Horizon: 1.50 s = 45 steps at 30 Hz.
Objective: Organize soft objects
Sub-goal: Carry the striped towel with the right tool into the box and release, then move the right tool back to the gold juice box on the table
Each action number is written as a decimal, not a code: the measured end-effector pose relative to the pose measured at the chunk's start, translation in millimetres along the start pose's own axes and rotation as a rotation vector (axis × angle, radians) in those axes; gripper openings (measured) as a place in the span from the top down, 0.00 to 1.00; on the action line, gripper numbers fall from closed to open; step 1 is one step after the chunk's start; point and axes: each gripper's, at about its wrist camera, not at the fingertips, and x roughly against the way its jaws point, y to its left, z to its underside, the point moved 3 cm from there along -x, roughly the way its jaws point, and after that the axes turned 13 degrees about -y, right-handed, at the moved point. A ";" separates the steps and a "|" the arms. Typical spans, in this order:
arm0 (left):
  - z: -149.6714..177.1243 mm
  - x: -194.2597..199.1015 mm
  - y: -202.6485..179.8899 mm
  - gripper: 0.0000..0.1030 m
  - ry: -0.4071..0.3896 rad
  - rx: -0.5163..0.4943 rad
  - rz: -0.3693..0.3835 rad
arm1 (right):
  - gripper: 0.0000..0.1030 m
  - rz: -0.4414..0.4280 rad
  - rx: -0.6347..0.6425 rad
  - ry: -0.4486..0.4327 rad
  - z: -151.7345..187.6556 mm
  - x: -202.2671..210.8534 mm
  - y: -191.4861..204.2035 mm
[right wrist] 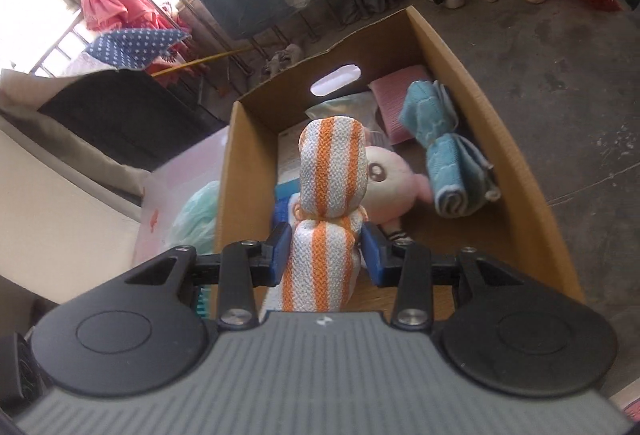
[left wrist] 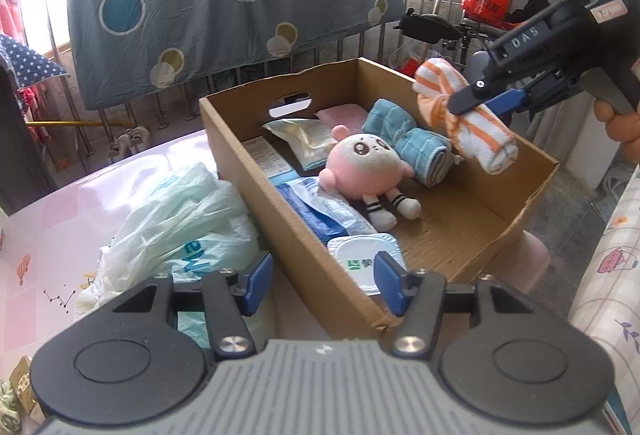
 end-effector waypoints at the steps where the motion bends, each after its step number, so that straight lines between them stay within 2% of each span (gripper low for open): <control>1: 1.1 0.5 5.6 0.42 0.002 0.006 -0.013 | 0.64 0.025 0.056 0.015 -1.1 -4.4 -2.8; 4: 3.9 6.6 24.7 0.40 0.011 0.035 -0.058 | 0.63 0.100 0.261 0.079 4.5 -24.5 -3.6; 6: 7.2 14.7 36.4 0.40 0.018 0.053 -0.086 | 0.62 0.135 0.374 0.170 16.1 -43.7 -0.5; 8: 11.1 20.4 49.0 0.40 0.024 0.070 -0.113 | 0.61 0.170 0.413 0.261 26.7 -60.5 -5.3; 10: 15.4 25.6 61.0 0.40 0.030 0.090 -0.134 | 0.61 0.200 0.412 0.307 32.3 -70.9 -11.6; 12: 20.2 31.6 71.1 0.40 0.030 0.110 -0.150 | 0.59 0.216 0.403 0.306 34.9 -72.1 -9.8; 13: 22.5 33.0 74.7 0.40 0.032 0.116 -0.156 | 0.55 0.218 0.391 0.294 35.3 -67.9 -7.6; 17: 34.6 45.3 90.0 0.40 0.037 0.144 -0.184 | 0.50 0.189 0.309 0.220 24.6 -48.4 1.3; 24: 54.1 65.5 113.4 0.37 0.039 0.193 -0.252 | 0.45 0.064 0.219 0.088 12.9 -9.2 44.3; 28: 63.5 80.0 128.4 0.37 0.033 0.217 -0.303 | 0.45 -0.022 0.197 0.063 13.5 -7.5 83.8; 35: 77.8 109.4 156.3 0.37 0.022 0.222 -0.417 | 0.45 -0.222 0.195 0.066 27.4 -20.5 171.9; 45: 110.5 151.7 212.2 0.37 0.036 0.248 -0.601 | 0.43 -0.449 0.258 0.166 63.7 -58.7 297.7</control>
